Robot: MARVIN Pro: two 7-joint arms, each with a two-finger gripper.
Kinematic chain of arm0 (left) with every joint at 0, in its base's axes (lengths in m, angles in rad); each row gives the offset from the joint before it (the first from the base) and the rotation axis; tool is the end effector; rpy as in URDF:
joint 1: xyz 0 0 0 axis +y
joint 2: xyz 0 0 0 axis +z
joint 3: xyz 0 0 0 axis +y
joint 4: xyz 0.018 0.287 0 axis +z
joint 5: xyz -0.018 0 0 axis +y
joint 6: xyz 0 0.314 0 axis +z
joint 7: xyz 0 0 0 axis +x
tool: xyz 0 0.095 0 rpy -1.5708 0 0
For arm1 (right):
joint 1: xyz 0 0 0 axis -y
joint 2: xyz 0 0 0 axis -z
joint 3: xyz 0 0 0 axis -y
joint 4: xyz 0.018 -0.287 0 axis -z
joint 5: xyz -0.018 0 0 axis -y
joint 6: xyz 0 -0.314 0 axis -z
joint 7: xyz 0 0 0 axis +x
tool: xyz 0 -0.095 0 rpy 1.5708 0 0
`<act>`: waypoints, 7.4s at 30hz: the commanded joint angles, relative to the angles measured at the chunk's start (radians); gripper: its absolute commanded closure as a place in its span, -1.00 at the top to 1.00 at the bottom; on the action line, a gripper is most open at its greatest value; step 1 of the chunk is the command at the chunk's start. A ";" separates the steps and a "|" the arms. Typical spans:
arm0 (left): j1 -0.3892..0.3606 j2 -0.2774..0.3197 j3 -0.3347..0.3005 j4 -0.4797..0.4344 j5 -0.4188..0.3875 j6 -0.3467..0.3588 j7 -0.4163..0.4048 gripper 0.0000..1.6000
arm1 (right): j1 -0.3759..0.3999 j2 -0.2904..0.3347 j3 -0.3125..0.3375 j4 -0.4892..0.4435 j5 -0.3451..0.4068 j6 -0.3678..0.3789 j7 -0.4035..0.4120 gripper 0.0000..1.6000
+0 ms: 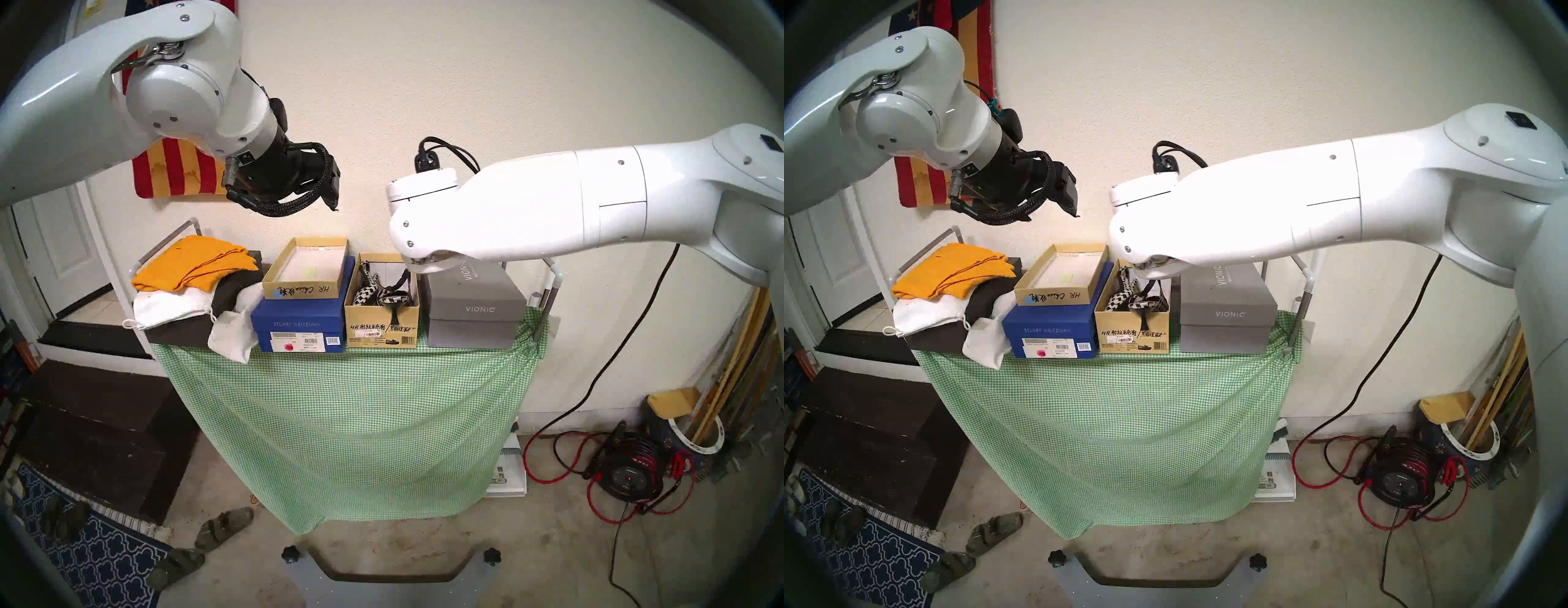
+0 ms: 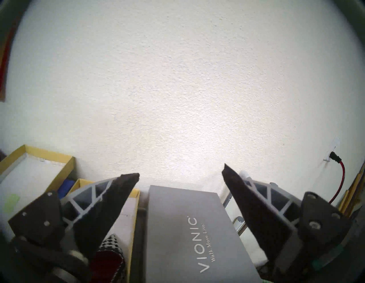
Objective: Take shoe out of the box
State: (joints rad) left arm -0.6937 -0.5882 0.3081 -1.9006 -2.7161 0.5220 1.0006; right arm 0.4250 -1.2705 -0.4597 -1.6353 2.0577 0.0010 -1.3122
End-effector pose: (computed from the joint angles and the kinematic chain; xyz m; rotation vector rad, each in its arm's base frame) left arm 0.4129 -0.0155 0.0956 2.7407 -0.0310 1.1874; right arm 0.4813 0.1839 -0.0008 2.1770 0.1327 1.8109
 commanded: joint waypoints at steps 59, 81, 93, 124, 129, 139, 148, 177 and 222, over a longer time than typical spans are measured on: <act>-0.001 -0.001 0.000 0.000 0.000 0.000 0.001 1.00 | 0.339 -0.542 -0.504 -0.389 0.315 -0.679 -0.020 1.00; -0.001 -0.001 0.000 0.000 0.000 0.000 0.001 1.00 | 0.421 -0.586 -0.650 -0.363 0.485 -0.864 0.171 1.00; -0.001 -0.001 0.000 0.000 0.000 0.000 0.002 1.00 | 0.323 -0.667 -0.705 -0.237 0.604 -0.928 0.270 1.00; -0.001 -0.001 0.000 0.000 0.000 0.000 0.002 1.00 | 0.344 -0.737 -0.755 -0.205 0.776 -0.915 0.410 0.18; -0.001 -0.001 0.000 0.000 0.000 0.000 0.002 1.00 | 0.333 -0.737 -0.754 -0.185 0.771 -0.892 0.432 0.84; -0.001 -0.001 0.000 0.000 0.000 0.000 0.002 1.00 | 0.296 -0.700 -0.752 -0.115 0.763 -0.810 0.514 -0.16; -0.001 -0.001 0.000 0.000 0.000 0.000 0.002 1.00 | 0.277 -0.723 -0.753 -0.095 0.762 -0.786 0.511 -0.25; -0.001 -0.001 0.000 0.000 0.000 0.000 0.002 1.00 | 0.132 -0.737 -0.823 0.077 0.546 -0.961 0.306 -1.00; -0.001 -0.001 0.000 0.000 0.001 0.000 0.001 1.00 | 0.195 -0.737 -0.795 0.061 0.639 -0.961 0.334 -1.00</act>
State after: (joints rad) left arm -0.6938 -0.5877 0.3087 -1.9007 -2.7159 0.5220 1.0001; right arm 0.5921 -2.0082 -1.2584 -1.5702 2.6611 -0.9602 -0.8682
